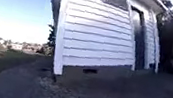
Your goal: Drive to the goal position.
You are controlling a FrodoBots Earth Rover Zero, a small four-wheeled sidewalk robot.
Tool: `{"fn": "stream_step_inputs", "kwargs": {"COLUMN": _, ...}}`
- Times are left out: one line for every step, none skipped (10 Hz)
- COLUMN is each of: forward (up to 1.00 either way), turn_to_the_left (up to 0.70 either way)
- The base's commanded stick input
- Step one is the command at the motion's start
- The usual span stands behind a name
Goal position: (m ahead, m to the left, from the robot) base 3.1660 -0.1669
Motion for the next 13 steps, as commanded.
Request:
{"fn": "stream_step_inputs", "kwargs": {"forward": 0.50, "turn_to_the_left": -0.07}}
{"fn": "stream_step_inputs", "kwargs": {"forward": 0.50, "turn_to_the_left": -0.17}}
{"fn": "stream_step_inputs", "kwargs": {"forward": 0.50, "turn_to_the_left": -0.50}}
{"fn": "stream_step_inputs", "kwargs": {"forward": 0.50, "turn_to_the_left": -0.38}}
{"fn": "stream_step_inputs", "kwargs": {"forward": 0.50, "turn_to_the_left": -0.04}}
{"fn": "stream_step_inputs", "kwargs": {"forward": 0.50, "turn_to_the_left": 0.00}}
{"fn": "stream_step_inputs", "kwargs": {"forward": 0.50, "turn_to_the_left": 0.00}}
{"fn": "stream_step_inputs", "kwargs": {"forward": 0.50, "turn_to_the_left": 0.00}}
{"fn": "stream_step_inputs", "kwargs": {"forward": 0.50, "turn_to_the_left": 0.00}}
{"fn": "stream_step_inputs", "kwargs": {"forward": 0.50, "turn_to_the_left": 0.00}}
{"fn": "stream_step_inputs", "kwargs": {"forward": 0.50, "turn_to_the_left": 0.00}}
{"fn": "stream_step_inputs", "kwargs": {"forward": 0.50, "turn_to_the_left": 0.00}}
{"fn": "stream_step_inputs", "kwargs": {"forward": 0.50, "turn_to_the_left": 0.00}}
